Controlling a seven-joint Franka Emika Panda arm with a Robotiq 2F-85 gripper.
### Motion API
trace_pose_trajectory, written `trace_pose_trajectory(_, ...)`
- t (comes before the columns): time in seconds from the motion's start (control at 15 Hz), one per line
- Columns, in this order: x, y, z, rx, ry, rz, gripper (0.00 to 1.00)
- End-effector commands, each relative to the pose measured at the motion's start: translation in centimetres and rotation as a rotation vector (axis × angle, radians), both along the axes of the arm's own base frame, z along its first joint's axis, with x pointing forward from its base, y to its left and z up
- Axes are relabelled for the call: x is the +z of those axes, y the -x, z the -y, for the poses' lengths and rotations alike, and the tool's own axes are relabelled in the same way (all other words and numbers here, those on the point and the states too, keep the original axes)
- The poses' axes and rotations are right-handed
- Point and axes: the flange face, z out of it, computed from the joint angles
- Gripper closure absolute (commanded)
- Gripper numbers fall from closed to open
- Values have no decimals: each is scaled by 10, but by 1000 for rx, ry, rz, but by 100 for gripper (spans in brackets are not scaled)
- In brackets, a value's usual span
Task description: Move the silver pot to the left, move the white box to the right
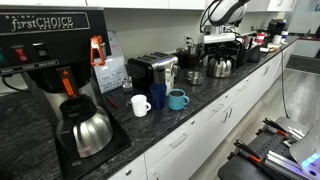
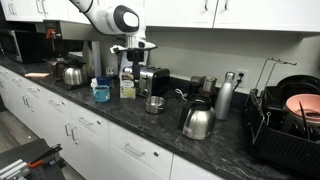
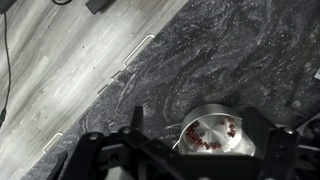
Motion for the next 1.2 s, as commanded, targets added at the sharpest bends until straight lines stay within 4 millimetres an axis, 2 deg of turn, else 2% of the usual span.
trace_pose_trajectory(0.0,3,1,-3,6,0,3,0)
trace_pose_trajectory(0.27,5,3,-3,7,1,5,0)
trace_pose_trajectory(0.4,1,-7,1,-83,4,-1,0)
trace_pose_trajectory(0.73,-26,-33,14,-357,3,-18,0)
trace_pose_trajectory(1.13,-56,-62,13,-575,9,-40,0)
